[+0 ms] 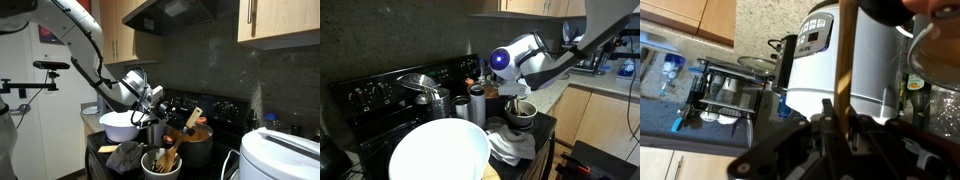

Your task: Use the wooden spatula to mix the contents of the bowl and put it back

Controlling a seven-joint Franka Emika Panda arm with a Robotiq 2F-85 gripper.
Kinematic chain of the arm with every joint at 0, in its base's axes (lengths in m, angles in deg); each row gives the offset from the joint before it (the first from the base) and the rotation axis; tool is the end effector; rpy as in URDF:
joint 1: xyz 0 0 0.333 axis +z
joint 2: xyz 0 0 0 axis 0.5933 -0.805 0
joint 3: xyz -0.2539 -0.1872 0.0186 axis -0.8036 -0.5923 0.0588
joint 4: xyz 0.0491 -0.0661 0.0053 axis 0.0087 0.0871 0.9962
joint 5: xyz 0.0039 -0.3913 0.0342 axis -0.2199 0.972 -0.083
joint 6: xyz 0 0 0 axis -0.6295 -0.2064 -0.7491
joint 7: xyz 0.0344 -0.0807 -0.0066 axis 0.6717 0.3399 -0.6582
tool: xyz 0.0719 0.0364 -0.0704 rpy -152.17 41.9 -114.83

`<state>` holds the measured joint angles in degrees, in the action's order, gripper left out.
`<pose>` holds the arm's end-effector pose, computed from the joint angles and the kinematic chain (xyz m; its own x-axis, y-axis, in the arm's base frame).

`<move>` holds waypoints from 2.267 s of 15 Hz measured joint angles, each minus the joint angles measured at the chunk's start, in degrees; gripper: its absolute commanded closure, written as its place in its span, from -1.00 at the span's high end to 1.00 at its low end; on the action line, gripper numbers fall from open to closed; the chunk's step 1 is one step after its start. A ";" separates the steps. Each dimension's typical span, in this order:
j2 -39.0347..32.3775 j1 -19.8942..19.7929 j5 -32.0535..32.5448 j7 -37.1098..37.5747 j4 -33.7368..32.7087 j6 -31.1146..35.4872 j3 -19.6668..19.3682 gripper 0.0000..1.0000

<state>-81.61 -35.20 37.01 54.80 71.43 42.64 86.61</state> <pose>0.4811 -0.0370 0.3600 0.3580 -0.3772 0.8541 -0.9018 -0.3768 0.2116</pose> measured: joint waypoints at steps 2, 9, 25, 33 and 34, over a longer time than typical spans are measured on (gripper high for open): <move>0.37 0.00 -4.39 -3.11 -0.01 0.79 -0.22 -0.94; 1.08 -0.25 -7.01 1.68 -0.60 -0.42 -0.32 -0.94; -0.58 0.07 9.17 4.74 0.21 -5.07 0.27 -0.94; 0.02 -0.04 -2.82 -3.66 0.22 5.55 -0.98 -0.94; 0.09 -0.05 -4.41 -3.68 0.20 5.60 -1.01 -0.94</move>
<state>-81.52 -35.25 32.60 51.12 71.62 48.24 85.60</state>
